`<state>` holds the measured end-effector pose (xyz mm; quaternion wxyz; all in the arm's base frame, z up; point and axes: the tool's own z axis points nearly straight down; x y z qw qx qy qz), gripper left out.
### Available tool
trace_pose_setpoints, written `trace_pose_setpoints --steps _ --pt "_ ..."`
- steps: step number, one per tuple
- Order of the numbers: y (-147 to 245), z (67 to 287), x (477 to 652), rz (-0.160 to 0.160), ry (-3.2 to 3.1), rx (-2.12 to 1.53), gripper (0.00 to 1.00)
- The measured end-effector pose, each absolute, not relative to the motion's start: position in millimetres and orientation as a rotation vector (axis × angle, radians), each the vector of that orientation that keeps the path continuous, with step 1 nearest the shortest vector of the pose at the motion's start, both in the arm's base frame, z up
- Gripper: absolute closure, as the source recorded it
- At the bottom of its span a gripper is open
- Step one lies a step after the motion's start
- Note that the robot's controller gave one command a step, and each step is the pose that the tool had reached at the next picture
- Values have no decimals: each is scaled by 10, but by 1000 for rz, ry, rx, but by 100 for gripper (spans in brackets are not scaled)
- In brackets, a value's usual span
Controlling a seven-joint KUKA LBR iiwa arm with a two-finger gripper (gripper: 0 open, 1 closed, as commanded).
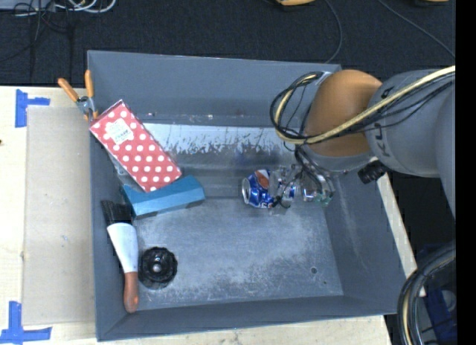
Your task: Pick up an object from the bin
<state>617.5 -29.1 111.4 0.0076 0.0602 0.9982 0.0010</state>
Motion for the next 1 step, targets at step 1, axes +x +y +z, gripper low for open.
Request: trace_pose_setpoints --steps 1 --pt "-330 1426 6202 4 3121 198 100"
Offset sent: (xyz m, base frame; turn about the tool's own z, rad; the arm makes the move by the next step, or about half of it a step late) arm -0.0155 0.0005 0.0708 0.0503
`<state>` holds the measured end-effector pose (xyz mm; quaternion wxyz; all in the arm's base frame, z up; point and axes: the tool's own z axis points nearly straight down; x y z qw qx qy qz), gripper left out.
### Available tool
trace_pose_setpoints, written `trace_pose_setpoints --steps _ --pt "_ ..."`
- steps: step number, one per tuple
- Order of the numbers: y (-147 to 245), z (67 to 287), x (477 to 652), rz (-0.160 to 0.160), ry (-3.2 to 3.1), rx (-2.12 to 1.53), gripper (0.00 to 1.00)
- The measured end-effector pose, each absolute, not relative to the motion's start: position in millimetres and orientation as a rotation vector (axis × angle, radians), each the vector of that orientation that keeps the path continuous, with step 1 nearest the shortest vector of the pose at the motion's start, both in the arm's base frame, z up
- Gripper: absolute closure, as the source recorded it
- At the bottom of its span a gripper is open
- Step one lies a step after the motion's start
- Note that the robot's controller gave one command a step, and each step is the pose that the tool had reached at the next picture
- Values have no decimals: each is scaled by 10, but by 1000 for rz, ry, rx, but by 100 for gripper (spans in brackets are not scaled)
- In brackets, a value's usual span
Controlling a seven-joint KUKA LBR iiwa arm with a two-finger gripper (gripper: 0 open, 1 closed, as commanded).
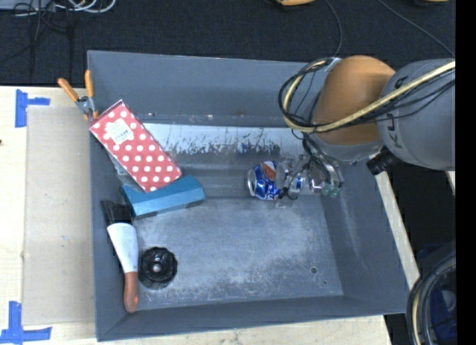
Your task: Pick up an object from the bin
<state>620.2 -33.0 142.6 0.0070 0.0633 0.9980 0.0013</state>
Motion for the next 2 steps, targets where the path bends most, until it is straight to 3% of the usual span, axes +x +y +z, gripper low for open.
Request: trace_pose_setpoints --steps 1,2 --pt "-296 1775 6042 4 3117 260 100" --pt "-323 2215 6113 4 3122 204 100"
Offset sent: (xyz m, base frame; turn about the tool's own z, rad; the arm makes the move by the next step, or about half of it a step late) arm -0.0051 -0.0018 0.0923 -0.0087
